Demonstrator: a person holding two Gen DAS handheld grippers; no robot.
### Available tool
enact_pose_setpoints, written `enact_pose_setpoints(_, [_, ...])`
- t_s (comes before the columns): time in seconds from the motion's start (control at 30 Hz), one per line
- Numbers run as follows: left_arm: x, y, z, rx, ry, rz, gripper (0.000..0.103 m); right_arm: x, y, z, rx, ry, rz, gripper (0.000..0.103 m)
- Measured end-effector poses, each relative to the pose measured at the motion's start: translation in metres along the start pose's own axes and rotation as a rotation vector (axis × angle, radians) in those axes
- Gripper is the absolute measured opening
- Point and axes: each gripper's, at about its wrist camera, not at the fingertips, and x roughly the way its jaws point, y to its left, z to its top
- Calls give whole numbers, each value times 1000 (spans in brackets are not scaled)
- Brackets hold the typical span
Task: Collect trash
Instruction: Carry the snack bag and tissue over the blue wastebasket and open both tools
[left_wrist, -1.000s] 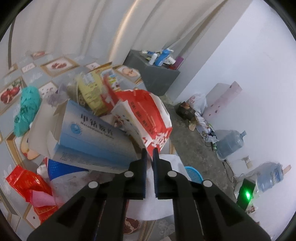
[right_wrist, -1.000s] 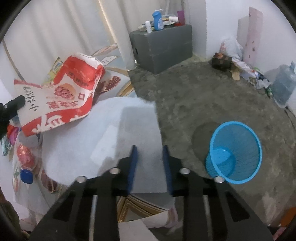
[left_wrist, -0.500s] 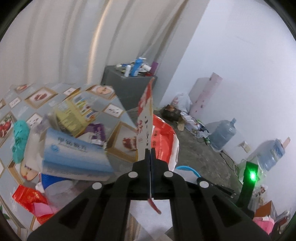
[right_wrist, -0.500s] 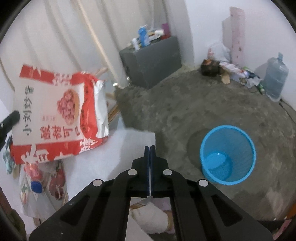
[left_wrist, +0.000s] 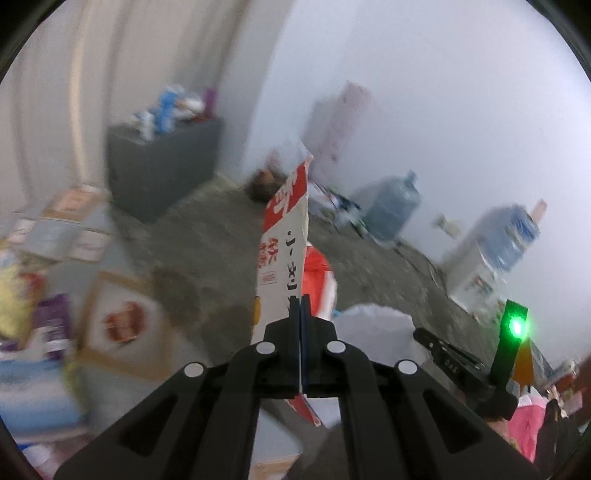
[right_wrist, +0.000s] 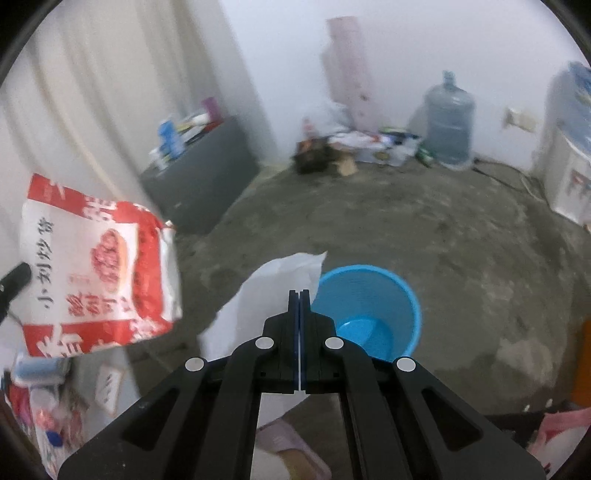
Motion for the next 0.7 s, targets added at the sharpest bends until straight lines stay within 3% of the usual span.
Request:
enact_pose_setpoints(0.13, [66,-26,8,55,109,-12,0,24,-20,8,51,14,-29,0])
enact_pose_setpoints(0.4, [204,-55,-8,153,312,43,0,88,-53,11,87,76,-54,0])
enact_pose_setpoints(0.6, [280,-63,-20,188,375,84,2,133,-75,6,150,143,-19,0])
enact_pose_setpoints(0.67, [293,-58,-21,175,383,85,7,144,-79,4,166,168,1,0])
enact_pose_setpoints(0.7, [302,-57,-22,163,402,70,21,148,-80,4,175,181,8,0])
